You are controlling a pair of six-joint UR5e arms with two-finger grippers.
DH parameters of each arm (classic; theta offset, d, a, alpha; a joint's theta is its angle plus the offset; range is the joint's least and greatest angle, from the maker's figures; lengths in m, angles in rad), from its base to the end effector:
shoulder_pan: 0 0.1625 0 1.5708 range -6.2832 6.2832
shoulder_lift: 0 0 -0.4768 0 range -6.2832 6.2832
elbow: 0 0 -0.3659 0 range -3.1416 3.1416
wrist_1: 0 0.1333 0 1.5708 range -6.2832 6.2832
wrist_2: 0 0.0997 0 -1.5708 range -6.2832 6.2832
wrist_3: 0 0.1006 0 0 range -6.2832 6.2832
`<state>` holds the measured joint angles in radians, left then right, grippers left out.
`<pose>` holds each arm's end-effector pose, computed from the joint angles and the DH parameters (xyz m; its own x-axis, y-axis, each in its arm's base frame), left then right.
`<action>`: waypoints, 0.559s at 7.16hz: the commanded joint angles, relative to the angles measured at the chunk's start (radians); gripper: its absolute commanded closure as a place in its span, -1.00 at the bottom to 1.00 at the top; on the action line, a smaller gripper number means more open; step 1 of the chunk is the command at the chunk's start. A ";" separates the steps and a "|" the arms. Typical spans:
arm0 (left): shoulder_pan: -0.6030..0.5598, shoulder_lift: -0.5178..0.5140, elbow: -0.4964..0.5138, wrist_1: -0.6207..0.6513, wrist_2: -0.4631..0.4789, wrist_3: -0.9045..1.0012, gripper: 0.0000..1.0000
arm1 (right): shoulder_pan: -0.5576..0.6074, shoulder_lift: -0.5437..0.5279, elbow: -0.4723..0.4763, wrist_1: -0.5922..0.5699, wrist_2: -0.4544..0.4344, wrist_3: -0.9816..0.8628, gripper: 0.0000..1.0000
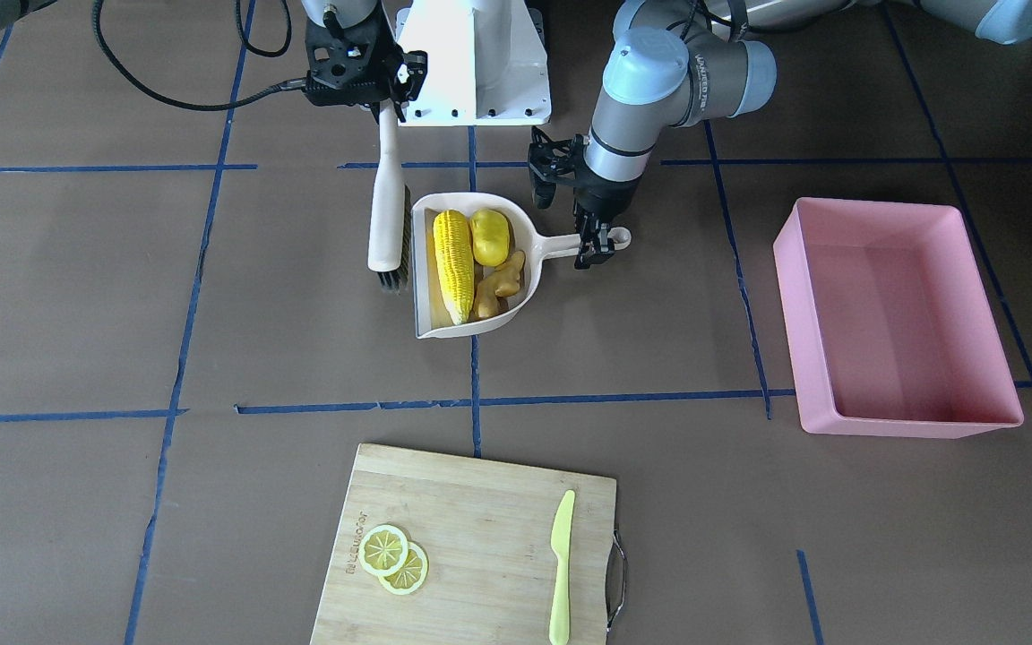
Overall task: Sweep and dump trash into bin
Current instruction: 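Carry the loaded dustpan to the pink bin with the left gripper while the right withdraws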
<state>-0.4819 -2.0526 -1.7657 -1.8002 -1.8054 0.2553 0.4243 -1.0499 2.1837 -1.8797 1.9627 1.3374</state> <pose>0.5204 -0.3962 0.3378 0.1412 0.9882 0.0600 -0.6017 0.0375 0.7978 -0.4422 -0.3039 0.2344 0.6306 0.0503 0.7745 0.0216 0.9964 -0.0823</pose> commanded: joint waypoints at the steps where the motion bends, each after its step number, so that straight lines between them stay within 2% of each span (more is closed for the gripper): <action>1: -0.013 0.008 -0.021 -0.041 0.000 -0.018 0.75 | 0.088 -0.022 0.057 -0.076 0.002 -0.007 0.97; 2: -0.041 0.009 -0.043 -0.038 -0.002 -0.018 0.75 | 0.111 -0.092 0.100 -0.075 0.002 -0.020 0.97; 4: -0.136 0.119 -0.166 -0.025 -0.073 -0.065 0.82 | 0.190 -0.218 0.166 -0.076 0.002 -0.151 0.97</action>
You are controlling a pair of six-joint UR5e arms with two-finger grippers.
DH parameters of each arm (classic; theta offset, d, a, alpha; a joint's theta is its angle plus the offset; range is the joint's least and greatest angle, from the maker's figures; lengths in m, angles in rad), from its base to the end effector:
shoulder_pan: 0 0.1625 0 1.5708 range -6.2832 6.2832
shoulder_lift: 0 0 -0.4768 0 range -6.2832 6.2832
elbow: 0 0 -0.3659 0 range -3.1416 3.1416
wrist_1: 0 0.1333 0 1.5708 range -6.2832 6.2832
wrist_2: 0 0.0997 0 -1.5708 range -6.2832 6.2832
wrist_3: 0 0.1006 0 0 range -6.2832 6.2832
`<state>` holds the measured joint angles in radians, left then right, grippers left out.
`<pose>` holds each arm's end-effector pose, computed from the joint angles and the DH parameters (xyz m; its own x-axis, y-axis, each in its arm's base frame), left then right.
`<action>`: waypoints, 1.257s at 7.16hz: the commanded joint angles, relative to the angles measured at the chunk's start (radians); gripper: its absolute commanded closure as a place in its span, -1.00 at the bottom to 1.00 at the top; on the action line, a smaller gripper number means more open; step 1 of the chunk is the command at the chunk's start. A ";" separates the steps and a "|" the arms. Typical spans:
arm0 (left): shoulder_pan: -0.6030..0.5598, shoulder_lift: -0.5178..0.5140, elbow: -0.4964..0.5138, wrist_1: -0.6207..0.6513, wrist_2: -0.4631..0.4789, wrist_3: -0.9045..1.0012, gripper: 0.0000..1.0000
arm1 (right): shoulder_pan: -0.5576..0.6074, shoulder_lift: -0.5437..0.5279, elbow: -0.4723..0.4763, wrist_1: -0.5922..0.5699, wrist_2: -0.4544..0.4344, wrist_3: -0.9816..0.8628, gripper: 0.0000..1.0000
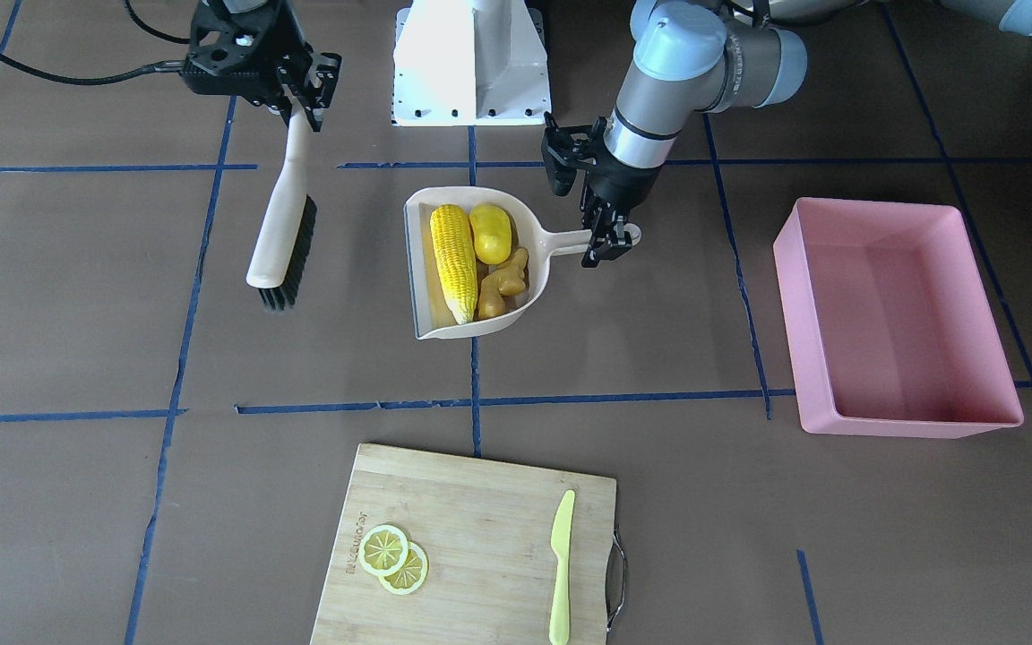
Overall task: Sweep and dump trash into bin
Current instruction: 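Carry the loaded dustpan to the pink bin with the left gripper while the right withdraws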
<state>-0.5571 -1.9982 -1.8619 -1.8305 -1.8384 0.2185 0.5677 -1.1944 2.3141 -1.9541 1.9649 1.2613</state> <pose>0.4607 -0.4127 0.3270 0.2133 0.9763 0.0356 -0.5330 0.0857 0.8418 -0.3462 -0.3331 0.2785 0.6800 0.1001 0.7264 -0.0755 0.9949 -0.0664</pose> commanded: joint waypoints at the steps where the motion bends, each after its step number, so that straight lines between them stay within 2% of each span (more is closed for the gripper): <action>1: -0.116 0.114 -0.115 0.005 -0.074 -0.033 0.82 | 0.088 -0.108 0.036 -0.002 0.000 -0.135 0.97; 2: -0.186 0.189 -0.173 0.007 -0.115 -0.034 0.82 | 0.133 -0.150 0.036 -0.002 0.003 -0.214 0.97; 3: -0.289 0.255 -0.209 0.007 -0.201 -0.048 0.83 | 0.188 -0.199 0.036 0.000 0.018 -0.312 0.97; 5: -0.491 0.384 -0.214 -0.004 -0.394 -0.018 0.83 | 0.286 -0.290 0.033 0.011 0.063 -0.446 0.97; 7: -0.636 0.532 -0.209 -0.001 -0.424 0.178 0.83 | 0.366 -0.362 0.028 0.012 0.098 -0.580 0.97; 9: -0.800 0.604 -0.148 0.004 -0.415 0.458 0.83 | 0.376 -0.405 0.025 0.014 0.094 -0.611 0.96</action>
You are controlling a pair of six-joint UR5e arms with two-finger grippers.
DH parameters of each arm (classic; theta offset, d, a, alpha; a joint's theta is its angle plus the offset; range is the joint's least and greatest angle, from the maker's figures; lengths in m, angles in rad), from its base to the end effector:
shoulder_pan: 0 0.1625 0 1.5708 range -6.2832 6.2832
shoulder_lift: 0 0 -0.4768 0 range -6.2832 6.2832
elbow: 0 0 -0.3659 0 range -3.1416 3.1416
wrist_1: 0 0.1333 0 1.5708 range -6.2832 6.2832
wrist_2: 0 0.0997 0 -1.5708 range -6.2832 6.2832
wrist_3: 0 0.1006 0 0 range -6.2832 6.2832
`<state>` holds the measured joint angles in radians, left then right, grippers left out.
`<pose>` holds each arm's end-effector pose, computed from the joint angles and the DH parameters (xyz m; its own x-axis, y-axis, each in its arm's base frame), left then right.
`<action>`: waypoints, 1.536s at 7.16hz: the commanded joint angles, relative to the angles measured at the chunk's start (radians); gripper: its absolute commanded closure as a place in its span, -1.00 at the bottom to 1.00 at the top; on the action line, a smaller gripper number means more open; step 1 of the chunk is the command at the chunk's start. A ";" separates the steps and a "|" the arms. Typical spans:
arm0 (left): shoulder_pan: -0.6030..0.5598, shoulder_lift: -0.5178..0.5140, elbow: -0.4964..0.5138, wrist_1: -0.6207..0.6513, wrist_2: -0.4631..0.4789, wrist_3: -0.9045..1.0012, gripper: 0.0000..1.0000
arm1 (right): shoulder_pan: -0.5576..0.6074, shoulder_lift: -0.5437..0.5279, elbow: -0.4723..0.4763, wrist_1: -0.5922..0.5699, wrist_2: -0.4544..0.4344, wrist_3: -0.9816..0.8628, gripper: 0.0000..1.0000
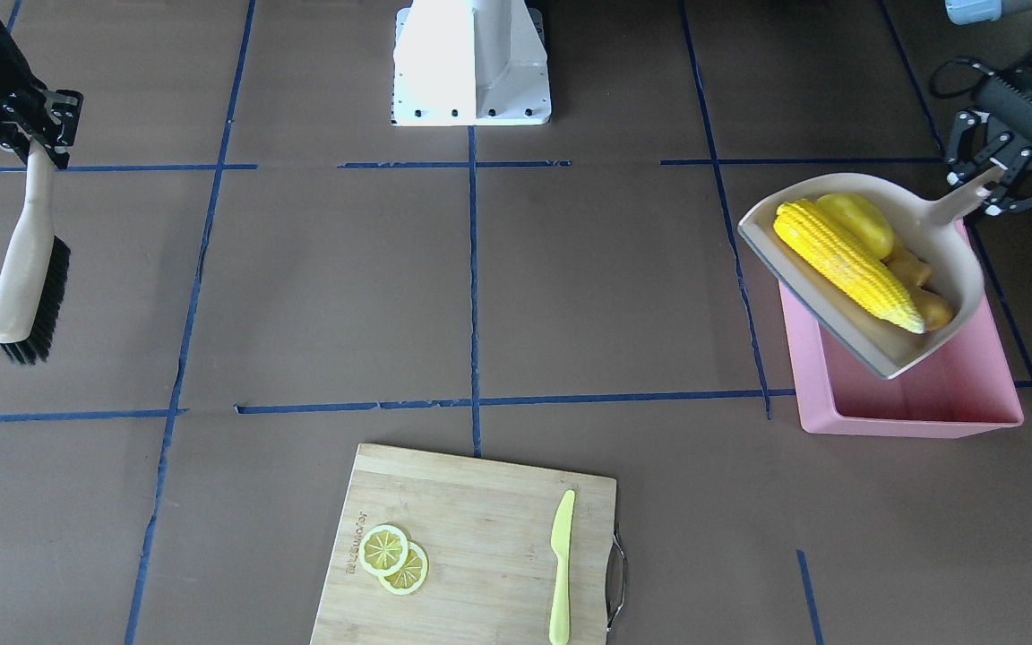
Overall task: Sweep and dump trash into bin
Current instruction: 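Tilt the dustpan over the pink bin with the left gripper to dump the vegetables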
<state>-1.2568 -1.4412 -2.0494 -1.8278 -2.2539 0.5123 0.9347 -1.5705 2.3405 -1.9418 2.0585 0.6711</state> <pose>0.0598 -0.4102 0.5175 0.4218 0.8901 -0.1730 -0.5285 0.3963 0.7508 -0.1619 -0.3643 0.4277 0.8122 -0.0647 0.5797 0.0540 0.9979 0.0357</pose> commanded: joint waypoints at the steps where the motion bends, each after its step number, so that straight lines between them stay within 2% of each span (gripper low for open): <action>1: -0.143 0.059 0.082 0.001 0.007 0.287 0.83 | 0.018 -0.048 0.000 0.001 0.000 -0.047 0.95; 5: -0.170 0.079 0.103 0.002 0.233 0.497 0.83 | 0.033 -0.063 0.000 0.001 0.006 -0.079 0.95; 7: -0.159 0.064 0.091 0.004 0.402 0.608 0.83 | 0.033 -0.063 0.002 0.001 0.029 -0.077 0.95; 8: -0.136 0.056 0.081 0.002 0.477 0.683 0.83 | 0.033 -0.063 0.003 0.001 0.034 -0.077 0.95; 10: -0.046 0.041 0.049 0.002 0.551 0.718 0.83 | 0.033 -0.063 0.007 0.001 0.042 -0.076 0.95; 11: -0.023 0.039 0.043 0.002 0.616 0.789 0.83 | 0.033 -0.063 0.010 0.001 0.052 -0.076 0.95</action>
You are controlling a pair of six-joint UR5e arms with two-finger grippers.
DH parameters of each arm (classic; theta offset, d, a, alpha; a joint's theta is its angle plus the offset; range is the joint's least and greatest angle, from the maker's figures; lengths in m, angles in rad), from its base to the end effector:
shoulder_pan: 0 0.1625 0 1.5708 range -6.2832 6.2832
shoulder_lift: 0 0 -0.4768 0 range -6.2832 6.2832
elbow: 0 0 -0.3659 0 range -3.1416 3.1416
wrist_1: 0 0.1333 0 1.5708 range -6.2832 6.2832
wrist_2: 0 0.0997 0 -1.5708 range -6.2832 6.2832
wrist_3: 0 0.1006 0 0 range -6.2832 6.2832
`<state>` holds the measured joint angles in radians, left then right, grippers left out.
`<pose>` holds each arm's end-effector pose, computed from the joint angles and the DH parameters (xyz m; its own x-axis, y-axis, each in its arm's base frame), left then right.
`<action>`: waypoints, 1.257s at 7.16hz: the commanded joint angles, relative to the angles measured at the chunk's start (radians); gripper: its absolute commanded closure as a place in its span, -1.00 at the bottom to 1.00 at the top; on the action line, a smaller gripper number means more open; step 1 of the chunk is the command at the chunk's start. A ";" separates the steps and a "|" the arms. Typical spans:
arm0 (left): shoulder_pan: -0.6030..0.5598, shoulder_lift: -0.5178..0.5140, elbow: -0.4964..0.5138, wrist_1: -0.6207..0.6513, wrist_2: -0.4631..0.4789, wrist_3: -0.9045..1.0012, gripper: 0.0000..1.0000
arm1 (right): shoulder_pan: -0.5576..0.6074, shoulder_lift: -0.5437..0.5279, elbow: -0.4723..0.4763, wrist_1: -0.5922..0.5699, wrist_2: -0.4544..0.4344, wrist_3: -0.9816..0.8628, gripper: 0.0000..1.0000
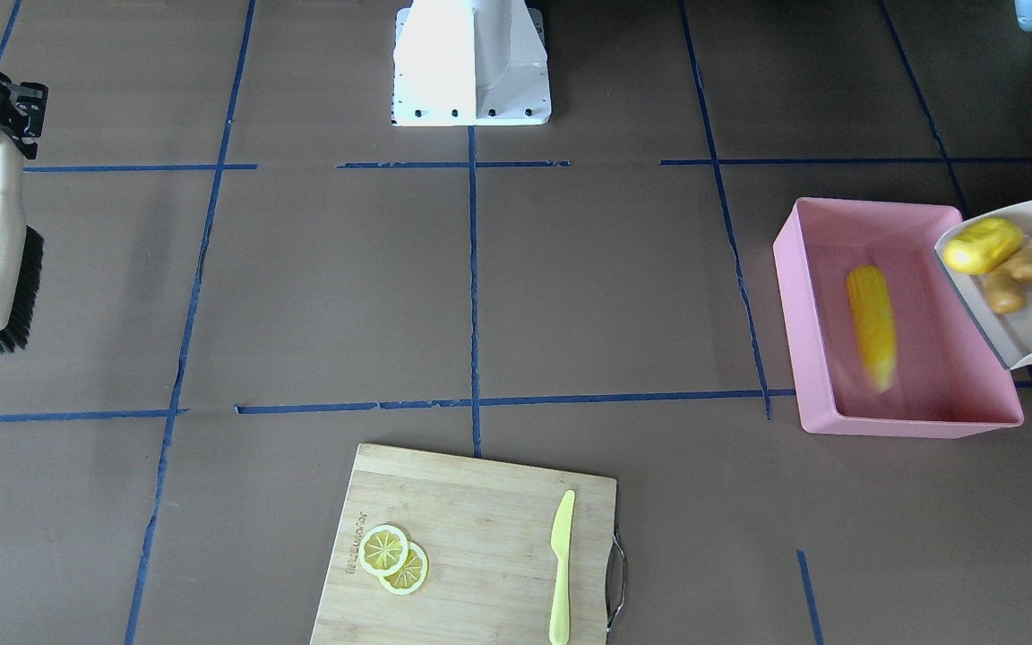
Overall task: Sweep and dump trash into bin
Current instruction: 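Tilt the dustpan over the pink bin with the left gripper to dump the vegetables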
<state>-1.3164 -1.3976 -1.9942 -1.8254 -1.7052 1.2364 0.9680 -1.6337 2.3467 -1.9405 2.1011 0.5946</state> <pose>-0.0133 -0.4248 0.5806 0.1013 0.9026 0.4184 -0.9628 -0.0168 0.2695 -0.1418 -0.3514 0.4472 0.8078 -0.0868 0.5831 0.0982 0.9951 0.0120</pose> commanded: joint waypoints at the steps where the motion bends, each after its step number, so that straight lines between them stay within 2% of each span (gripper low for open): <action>1: 0.037 -0.008 -0.014 0.000 0.137 0.137 0.83 | 0.003 0.000 0.006 0.000 0.023 0.001 0.95; 3: 0.039 -0.012 -0.012 0.000 0.159 0.181 0.83 | 0.003 0.000 0.008 0.000 0.026 0.001 0.95; 4: 0.037 -0.026 -0.012 0.001 0.141 0.173 0.83 | 0.003 0.000 0.008 0.000 0.026 0.001 0.95; 5: 0.037 -0.031 -0.006 0.001 0.071 0.161 0.83 | 0.003 0.000 0.009 0.000 0.026 0.001 0.94; 6: 0.037 -0.038 -0.002 0.003 -0.082 0.079 0.83 | 0.003 0.000 0.011 0.000 0.026 0.002 0.94; 8: 0.037 -0.050 -0.015 0.002 -0.323 -0.169 0.83 | 0.003 0.000 0.011 0.002 0.026 0.002 0.94; 9: 0.037 -0.063 -0.014 -0.014 -0.493 -0.318 0.82 | 0.003 0.000 0.013 0.002 0.025 0.004 0.94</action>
<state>-1.2793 -1.4491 -2.0056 -1.8269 -2.0102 1.0889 0.9710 -1.6337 2.3582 -1.9394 2.1273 0.5970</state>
